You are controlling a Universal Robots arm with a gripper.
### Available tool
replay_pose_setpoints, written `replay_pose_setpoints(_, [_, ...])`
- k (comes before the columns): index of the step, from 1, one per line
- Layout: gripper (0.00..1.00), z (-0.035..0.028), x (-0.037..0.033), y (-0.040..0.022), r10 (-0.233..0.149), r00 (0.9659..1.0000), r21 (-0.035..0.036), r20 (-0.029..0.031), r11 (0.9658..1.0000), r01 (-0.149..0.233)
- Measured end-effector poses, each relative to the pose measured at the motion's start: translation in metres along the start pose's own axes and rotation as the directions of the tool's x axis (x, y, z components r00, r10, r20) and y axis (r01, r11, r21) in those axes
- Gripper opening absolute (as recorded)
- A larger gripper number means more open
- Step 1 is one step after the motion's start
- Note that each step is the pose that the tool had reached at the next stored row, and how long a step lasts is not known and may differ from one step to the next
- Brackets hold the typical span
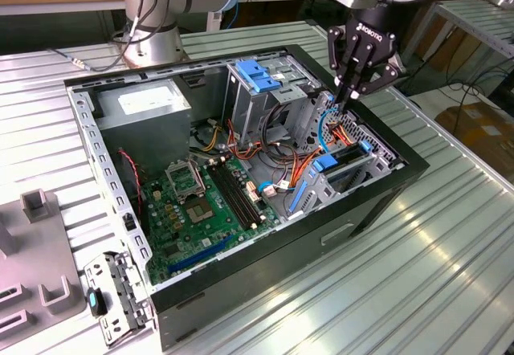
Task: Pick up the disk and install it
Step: 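Insert the second disk wire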
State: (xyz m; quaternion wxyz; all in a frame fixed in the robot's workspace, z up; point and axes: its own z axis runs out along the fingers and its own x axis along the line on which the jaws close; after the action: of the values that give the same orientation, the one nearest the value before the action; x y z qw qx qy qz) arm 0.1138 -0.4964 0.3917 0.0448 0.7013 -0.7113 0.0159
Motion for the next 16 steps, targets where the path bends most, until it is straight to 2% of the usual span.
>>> replay_pose_setpoints(2, [0.25, 0.0036, -0.0014, -0.0001, 0.000, 1.0000, 0.0000, -0.0032, 1.0000, 0.000])
replay_pose_setpoints(6, [0.24, 0.0066, -0.0025, -0.0003, 0.000, 1.0000, 0.0000, -0.0054, 1.0000, 0.000])
replay_pose_setpoints(7, [0.17, 0.0079, -0.0026, -0.0003, 0.000, 1.0000, 0.0001, -0.0064, 1.0000, 0.000])
replay_pose_setpoints(8, [0.17, 0.0087, -0.0027, -0.0004, 0.000, 1.0000, 0.0002, -0.0080, 1.0000, 0.000])
replay_pose_setpoints(9, [0.11, 0.0106, -0.0029, -0.0005, 0.001, 0.9999, 0.0005, -0.0119, 1.0000, -0.001])
replay_pose_setpoints(12, [0.11, 0.0135, -0.0031, -0.0006, 0.001, 0.9998, 0.0009, -0.0188, 1.0000, -0.001])
replay_pose_setpoints(14, [0.12, 0.0154, -0.0033, -0.0007, 0.001, 0.9997, 0.0011, -0.0231, 1.0000, -0.001])
replay_pose_setpoints(15, [0.18, 0.0162, -0.0033, -0.0007, 0.001, 0.9997, 0.0012, -0.0249, 1.0000, -0.001])
replay_pose_setpoints(16, [0.18, 0.0183, -0.0035, -0.0008, 0.001, 0.9996, 0.0013, -0.0294, 1.0000, -0.001])
